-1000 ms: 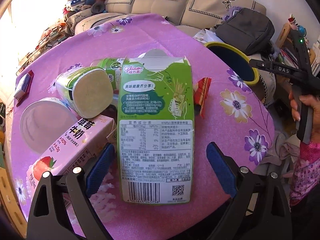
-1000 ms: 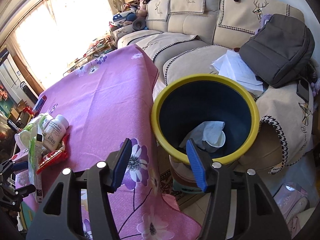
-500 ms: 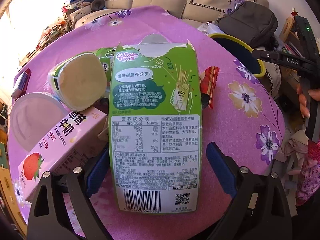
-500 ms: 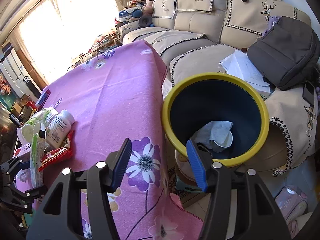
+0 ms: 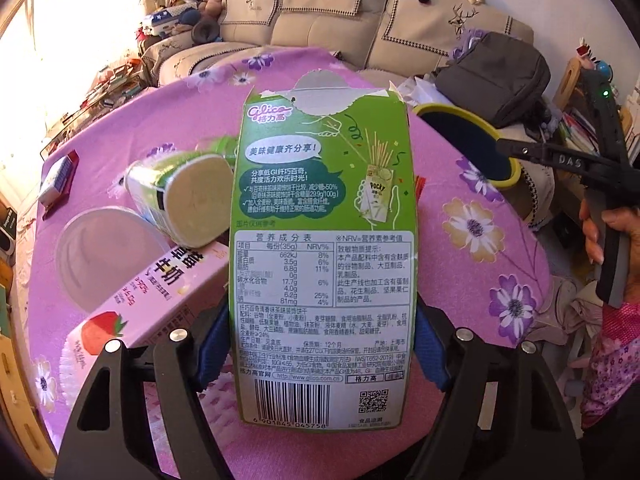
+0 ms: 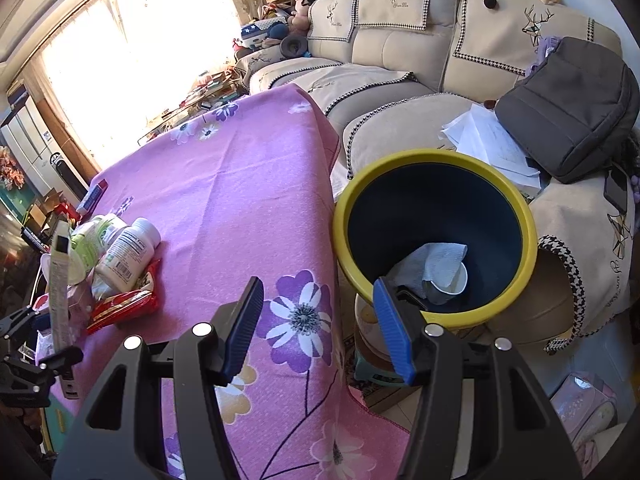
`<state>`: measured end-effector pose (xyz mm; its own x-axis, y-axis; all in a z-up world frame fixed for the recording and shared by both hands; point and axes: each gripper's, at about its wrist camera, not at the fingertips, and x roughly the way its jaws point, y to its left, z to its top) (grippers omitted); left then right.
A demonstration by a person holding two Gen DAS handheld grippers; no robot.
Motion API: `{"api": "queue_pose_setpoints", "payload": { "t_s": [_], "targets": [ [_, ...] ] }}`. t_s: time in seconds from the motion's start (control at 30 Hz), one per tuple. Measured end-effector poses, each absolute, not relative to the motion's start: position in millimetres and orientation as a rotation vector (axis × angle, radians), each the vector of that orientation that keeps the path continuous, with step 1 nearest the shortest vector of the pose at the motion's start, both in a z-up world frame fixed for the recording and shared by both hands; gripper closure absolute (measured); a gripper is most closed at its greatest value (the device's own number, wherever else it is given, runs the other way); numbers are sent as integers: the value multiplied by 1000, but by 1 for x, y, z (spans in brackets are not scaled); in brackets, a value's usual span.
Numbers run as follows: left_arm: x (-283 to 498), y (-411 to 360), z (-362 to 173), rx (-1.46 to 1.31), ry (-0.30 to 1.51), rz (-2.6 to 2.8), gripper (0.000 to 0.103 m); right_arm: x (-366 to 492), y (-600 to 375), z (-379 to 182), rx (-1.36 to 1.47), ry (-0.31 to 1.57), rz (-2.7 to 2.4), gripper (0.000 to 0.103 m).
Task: Collect trash
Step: 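Grasp the green Glico snack box with the left gripper and lift it, then carry the green box over the yellow bin and open the left gripper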
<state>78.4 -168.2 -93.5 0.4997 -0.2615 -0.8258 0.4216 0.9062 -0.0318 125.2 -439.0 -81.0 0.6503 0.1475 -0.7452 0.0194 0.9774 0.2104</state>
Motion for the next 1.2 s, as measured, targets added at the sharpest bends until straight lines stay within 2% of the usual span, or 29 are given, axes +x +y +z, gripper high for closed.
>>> {"api": "queue_pose_setpoints", "payload": {
  "t_s": [0.3, 0.57, 0.87, 1.2],
  "targets": [
    [90, -210, -53, 229, 893, -522, 27, 100, -466, -68, 234, 803, -7, 49],
    [134, -329, -37, 281, 865, -691, 27, 76, -517, -70, 297, 772, -87, 48],
    [204, -461, -69, 319, 928, -733, 27, 59, -559, -81, 364, 764, -154, 48],
    [256, -532, -137, 357, 1039, -674, 24, 55, -574, -96, 403, 789, -171, 48]
  ]
}}
